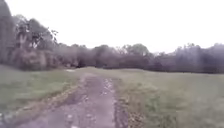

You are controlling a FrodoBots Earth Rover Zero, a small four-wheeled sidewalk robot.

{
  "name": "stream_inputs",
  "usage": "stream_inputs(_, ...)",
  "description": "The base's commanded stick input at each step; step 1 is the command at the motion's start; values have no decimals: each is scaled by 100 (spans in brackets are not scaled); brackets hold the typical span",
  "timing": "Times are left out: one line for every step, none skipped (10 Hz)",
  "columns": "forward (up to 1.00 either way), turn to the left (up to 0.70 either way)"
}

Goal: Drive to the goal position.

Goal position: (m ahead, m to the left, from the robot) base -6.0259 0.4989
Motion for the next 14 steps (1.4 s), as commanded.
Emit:
stream_inputs(100, 0)
stream_inputs(100, 0)
stream_inputs(100, 0)
stream_inputs(100, 0)
stream_inputs(100, 13)
stream_inputs(100, 27)
stream_inputs(100, 27)
stream_inputs(100, 27)
stream_inputs(100, 27)
stream_inputs(100, 21)
stream_inputs(100, 12)
stream_inputs(100, 4)
stream_inputs(100, 0)
stream_inputs(100, 0)
